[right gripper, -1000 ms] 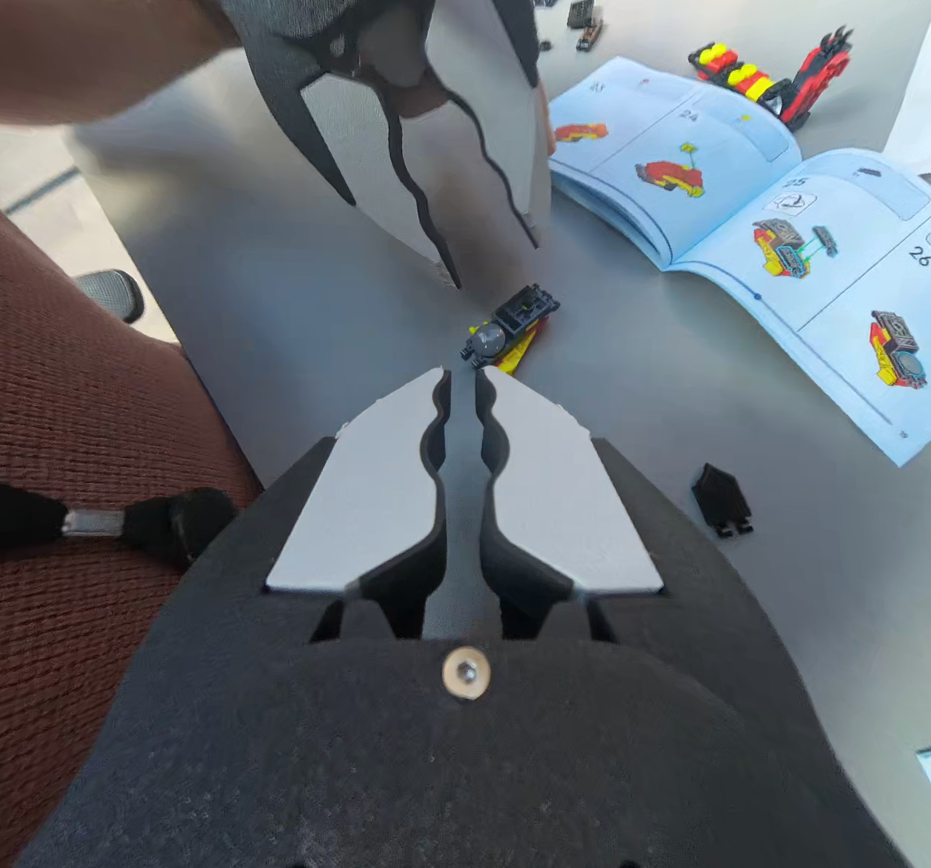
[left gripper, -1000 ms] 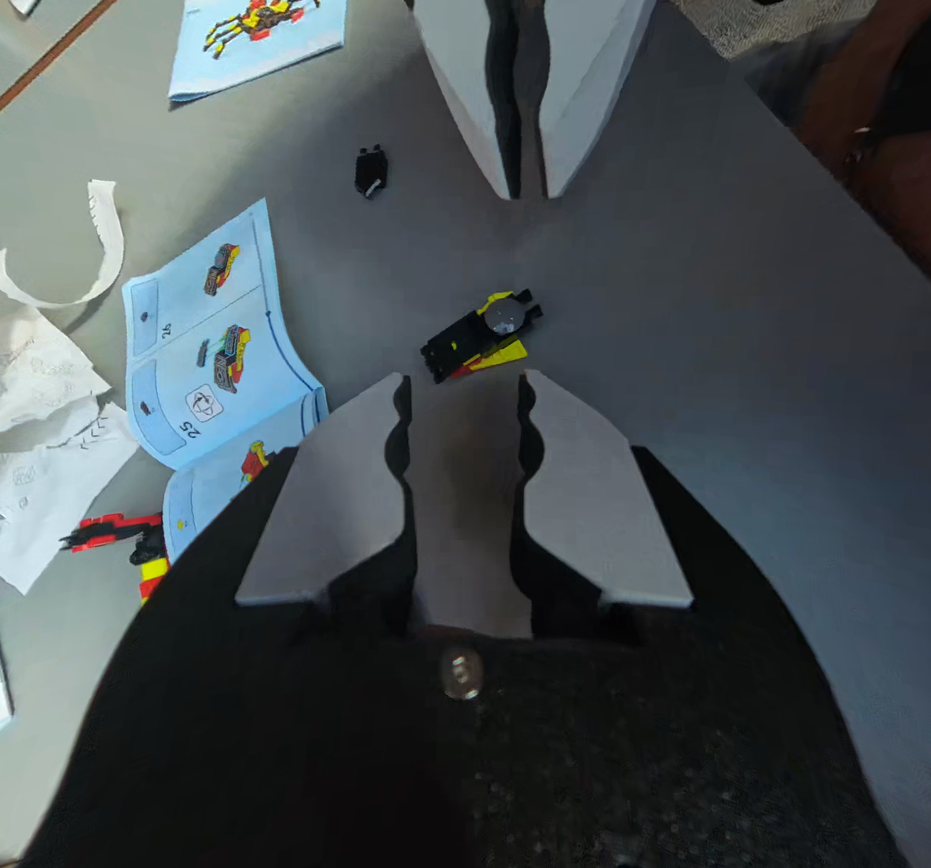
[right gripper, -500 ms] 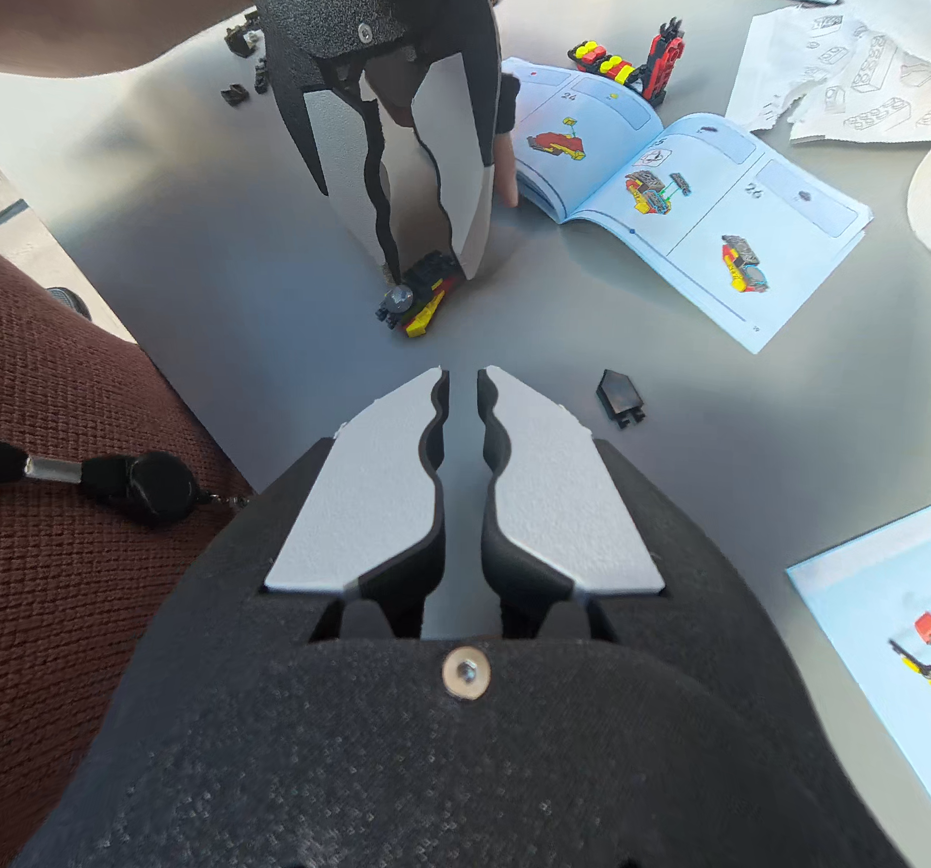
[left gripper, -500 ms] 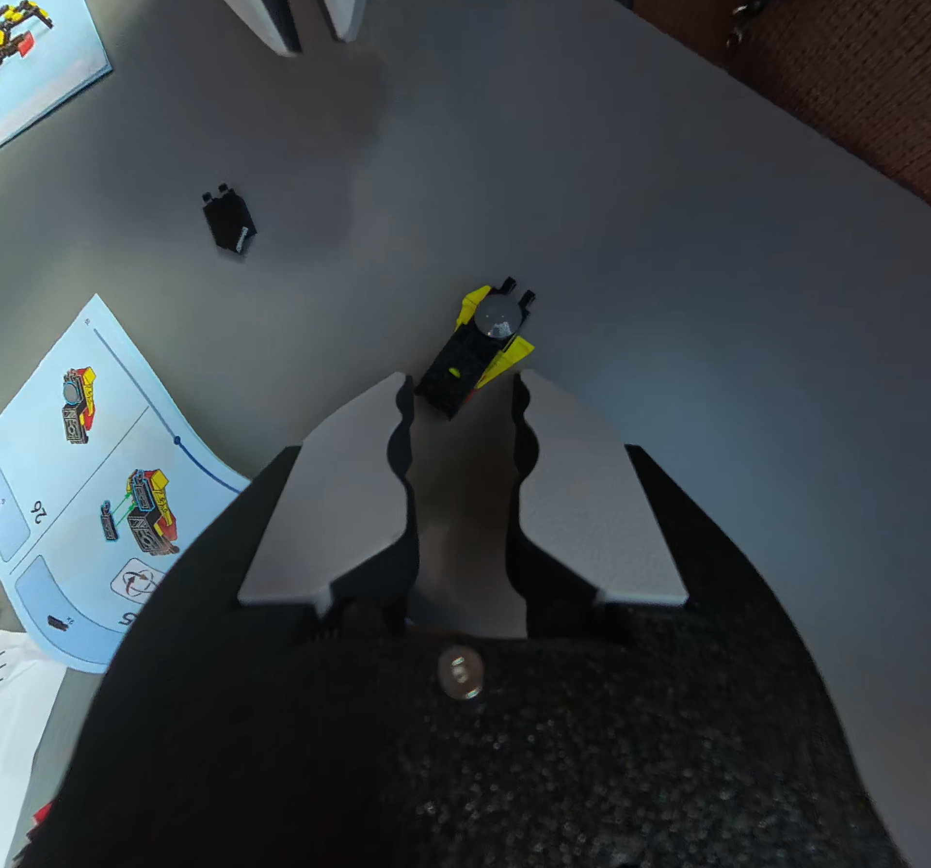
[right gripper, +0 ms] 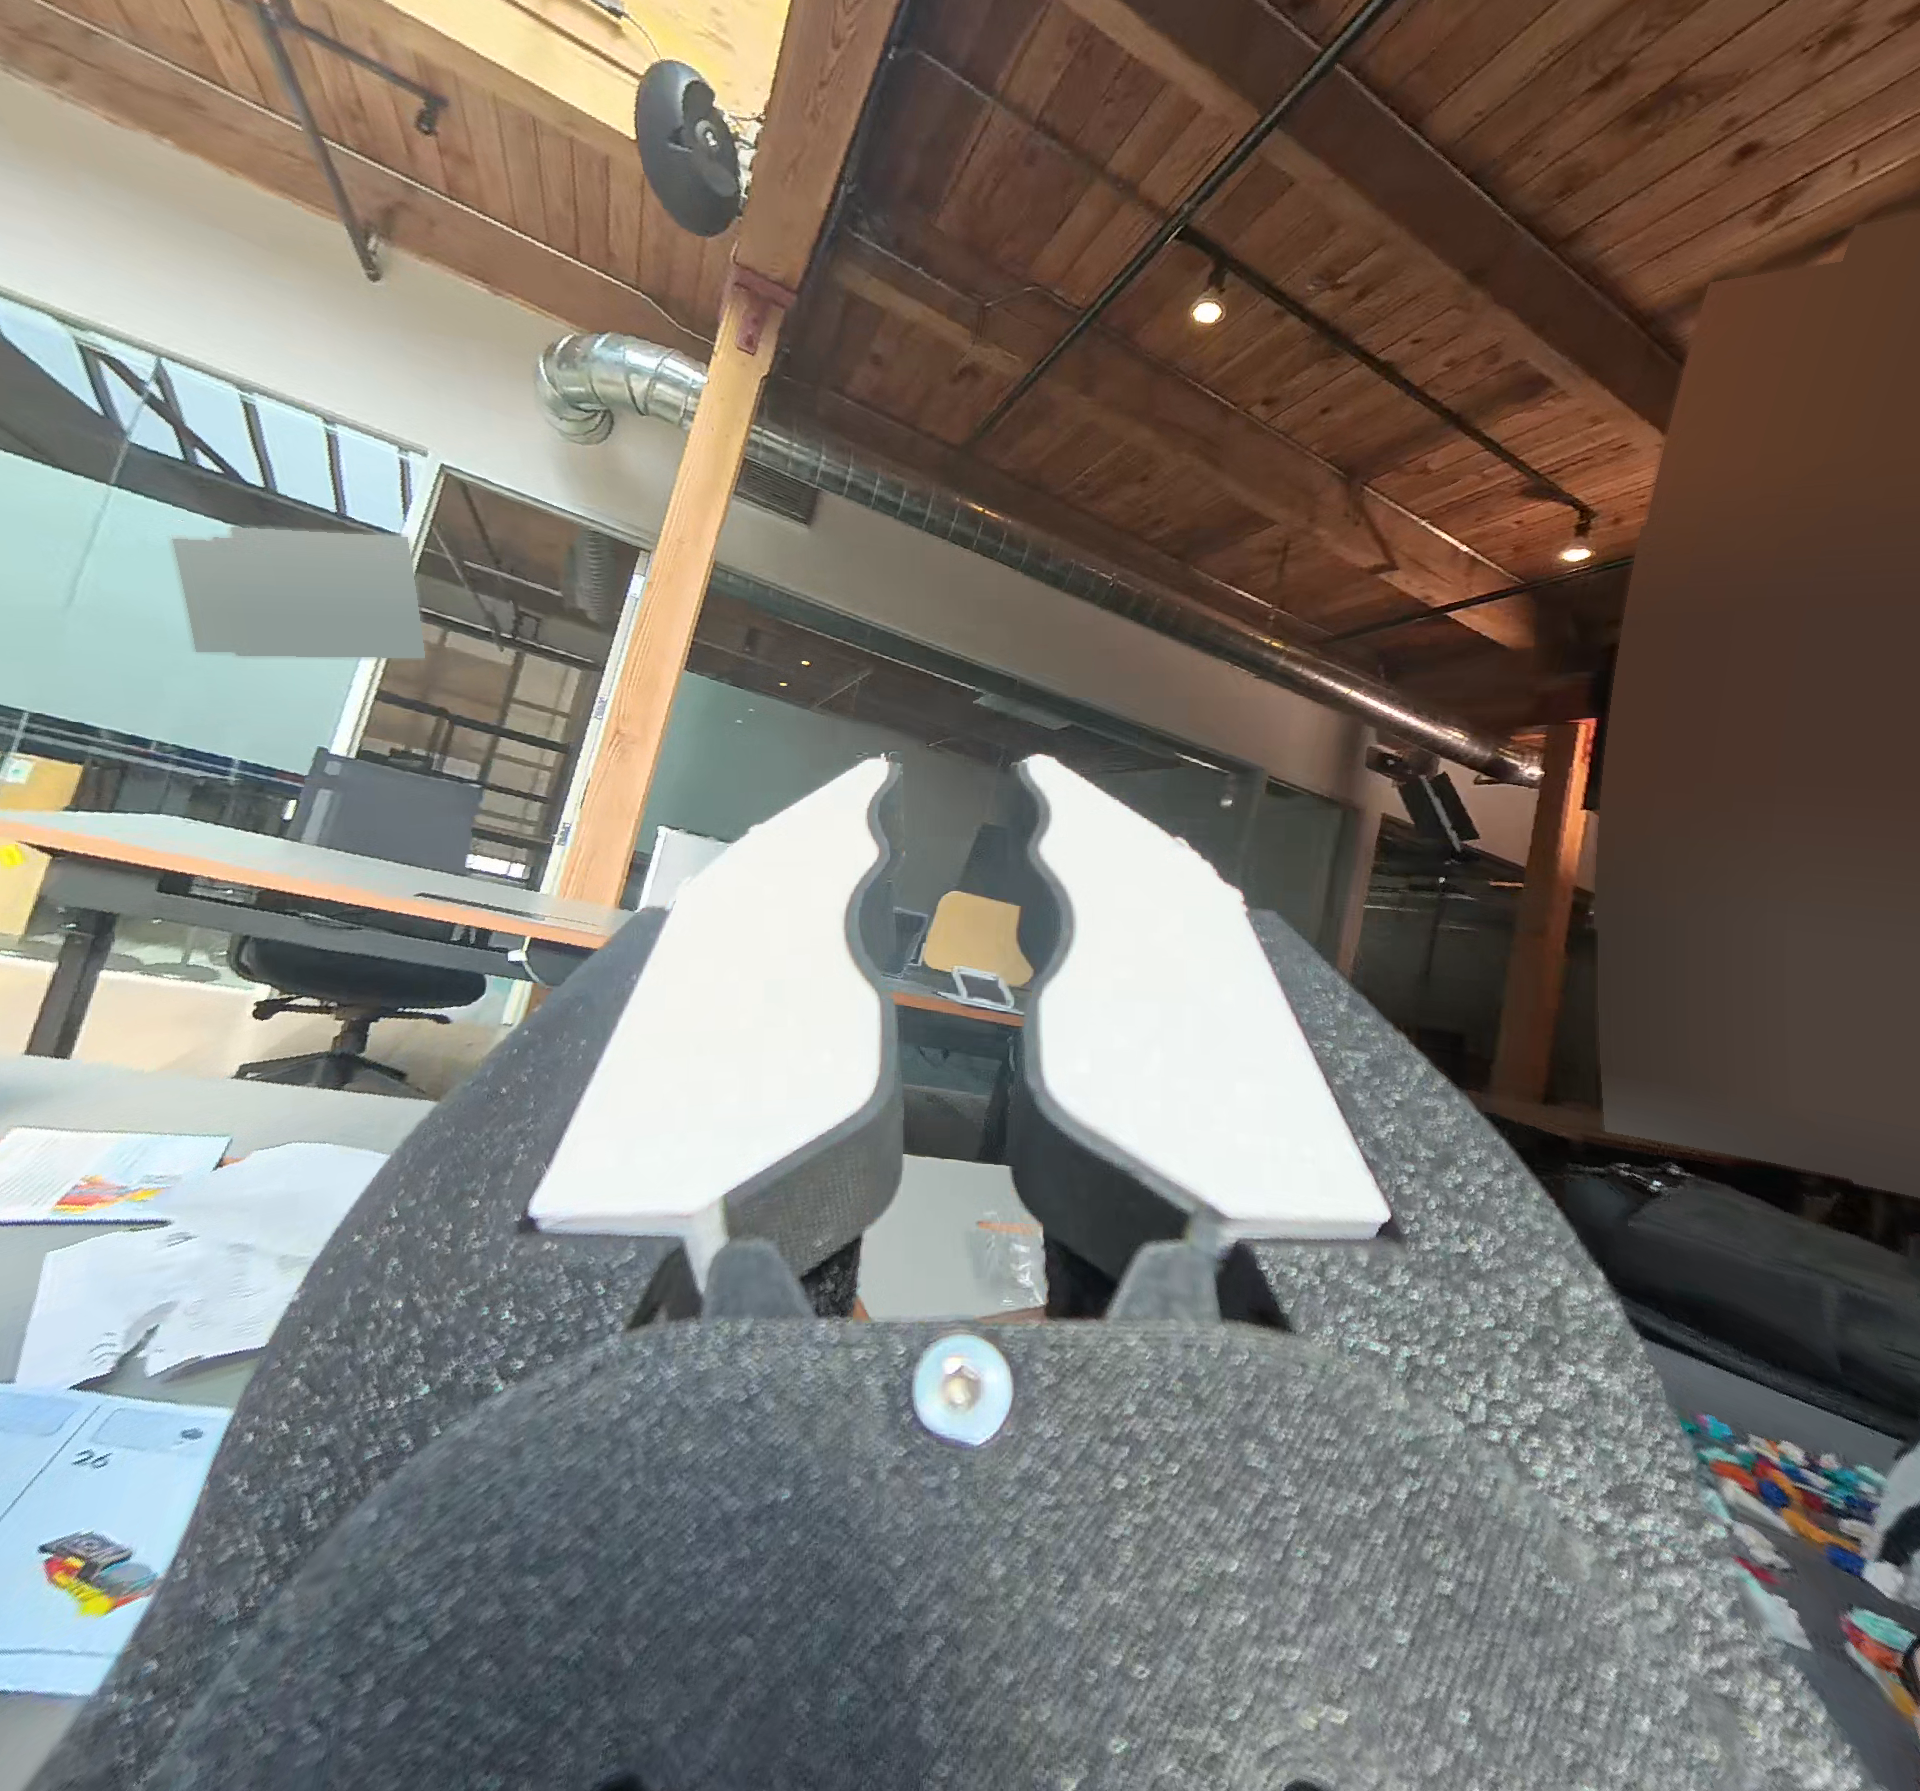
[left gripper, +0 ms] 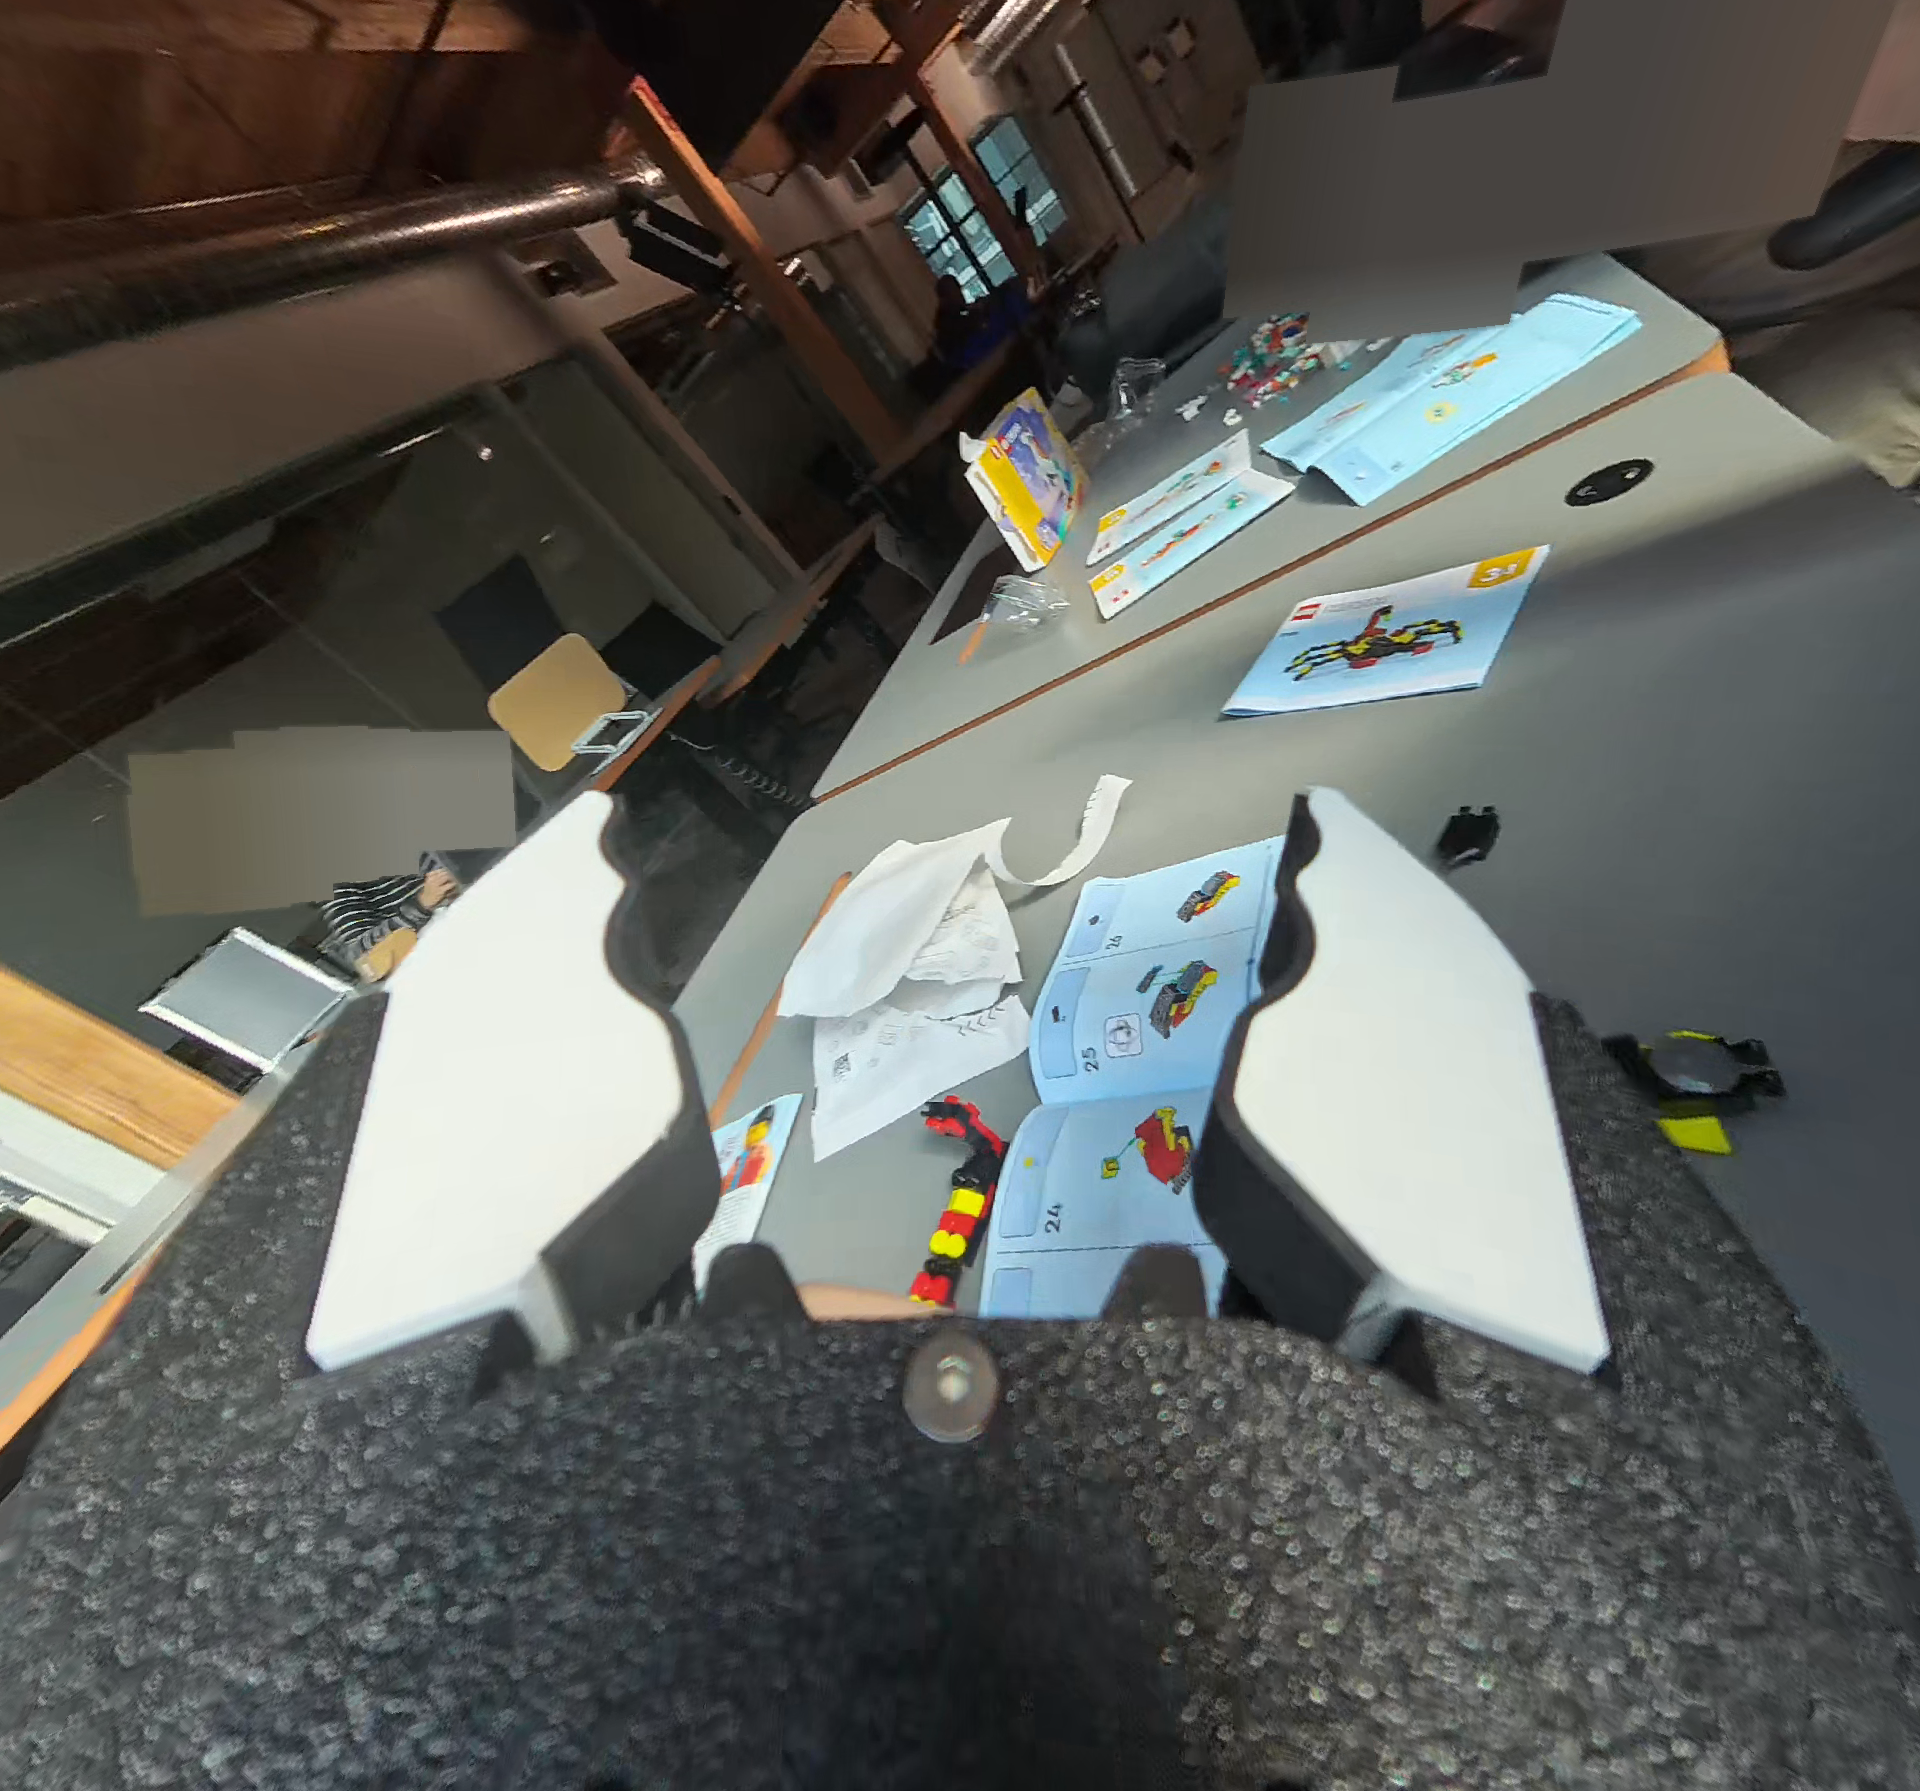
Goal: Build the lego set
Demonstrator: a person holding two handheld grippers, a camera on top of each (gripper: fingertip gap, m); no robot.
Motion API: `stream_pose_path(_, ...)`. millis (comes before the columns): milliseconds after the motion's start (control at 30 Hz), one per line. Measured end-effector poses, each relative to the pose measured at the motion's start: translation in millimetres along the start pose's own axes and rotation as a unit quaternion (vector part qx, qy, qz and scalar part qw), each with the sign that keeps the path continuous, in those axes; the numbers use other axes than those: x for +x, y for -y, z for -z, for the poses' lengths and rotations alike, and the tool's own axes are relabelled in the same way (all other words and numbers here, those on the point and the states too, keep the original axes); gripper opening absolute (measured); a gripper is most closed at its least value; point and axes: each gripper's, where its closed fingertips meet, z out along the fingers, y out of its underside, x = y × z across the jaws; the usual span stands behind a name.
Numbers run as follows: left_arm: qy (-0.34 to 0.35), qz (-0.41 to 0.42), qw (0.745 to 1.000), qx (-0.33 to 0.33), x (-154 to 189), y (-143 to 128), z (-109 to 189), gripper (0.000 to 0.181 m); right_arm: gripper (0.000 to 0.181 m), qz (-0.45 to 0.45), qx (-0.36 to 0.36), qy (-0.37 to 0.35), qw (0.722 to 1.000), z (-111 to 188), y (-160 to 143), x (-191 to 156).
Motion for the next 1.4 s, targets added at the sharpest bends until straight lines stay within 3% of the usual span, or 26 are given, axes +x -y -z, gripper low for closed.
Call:
stream_pose_path(100,0.156,-0.001,0.987,0.02,-51,16,35,0.119,0.018,0.044,0.025,-0.058,0.997,11,12,23)
stream_pose_path(233,0.355,0.032,0.932,0.065,-98,37,107,0.117,0.019,0.05,0.022,-0.114,0.992,24,17,60)
stream_pose_path(367,0.433,0.021,0.898,0.075,-98,45,147,0.117,0.02,0.033,-0.001,-0.123,0.992,32,3,67)
stream_pose_path(467,0.436,0.045,0.895,0.081,-95,42,151,0.116,0.021,0.004,-0.017,-0.097,0.995,28,-5,50)
stream_pose_path(533,0.373,0.064,0.923,0.072,-80,35,125,0.113,0.021,-0.065,-0.069,-0.01,0.995,20,-25,9)
stream_pose_path(567,0.29,0.073,0.952,0.06,-59,29,98,0.102,0.019,-0.111,-0.121,0.076,0.984,19,-42,-29)
stream_pose_path(600,0.157,0.079,0.984,0.039,-24,20,66,0.087,0.018,-0.155,-0.187,0.192,0.951,27,-61,-79)
stream_pose_path(633,0.01,0.089,0.996,0.01,20,8,42,0.086,0.018,-0.196,-0.267,0.32,0.888,49,-78,-131)
stream_pose_path(667,-0.11,0.09,0.989,-0.026,57,-7,29,0.079,0.018,-0.229,-0.34,0.424,0.808,79,-89,-174)
stream_pose_path(700,-0.2,0.077,0.976,-0.052,86,-22,22,0.073,0.018,-0.239,-0.381,0.483,0.751,104,-95,-201)
stream_pose_path(733,-0.264,0.063,0.96,-0.07,107,-36,17,0.074,0.018,-0.226,-0.391,0.506,0.735,117,-99,-216)
stream_pose_path(833,-0.41,0.046,0.904,-0.116,145,-63,11,0.074,0.018,-0.187,-0.388,0.527,0.733,127,-102,-234)
stream_pose_path(967,-0.504,-0.014,0.848,-0.161,162,-87,7,0.072,0.02,-0.213,-0.392,0.513,0.733,116,-104,-232)
stream_pose_path(1133,-0.571,-0.009,0.801,-0.18,172,-99,4,0.062,0.021,-0.219,-0.404,0.501,0.733,114,-114,-226)
stream_pose_path(1267,-0.587,0.01,0.787,-0.189,171,-102,5,0.041,0.022,-0.221,-0.41,0.508,0.725,120,-116,-229)
stream_pose_path(1400,-0.555,0.032,0.806,-0.202,174,-99,8,0.026,0.022,-0.209,-0.428,0.522,0.708,128,-122,-235)
